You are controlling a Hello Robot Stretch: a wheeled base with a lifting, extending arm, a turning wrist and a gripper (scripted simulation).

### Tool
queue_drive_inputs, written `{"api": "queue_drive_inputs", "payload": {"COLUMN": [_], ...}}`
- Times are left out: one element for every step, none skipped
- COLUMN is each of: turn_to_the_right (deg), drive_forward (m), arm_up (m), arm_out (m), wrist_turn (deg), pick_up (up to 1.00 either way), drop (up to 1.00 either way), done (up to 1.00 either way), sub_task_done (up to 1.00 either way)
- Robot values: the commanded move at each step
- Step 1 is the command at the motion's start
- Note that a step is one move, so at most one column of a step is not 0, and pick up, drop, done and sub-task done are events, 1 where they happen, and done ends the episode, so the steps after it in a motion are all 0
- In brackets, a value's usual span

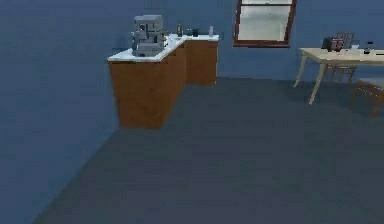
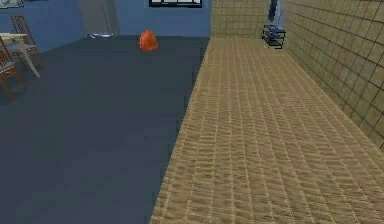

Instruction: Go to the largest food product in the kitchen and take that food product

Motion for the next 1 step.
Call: {"api": "queue_drive_inputs", "payload": {"turn_to_the_right": [3.0], "drive_forward": [0.00], "arm_up": [0.00], "arm_out": [0.00], "wrist_turn": [0.0], "pick_up": [0.00], "drop": [0.00], "done": [0.00], "sub_task_done": [0.00]}}
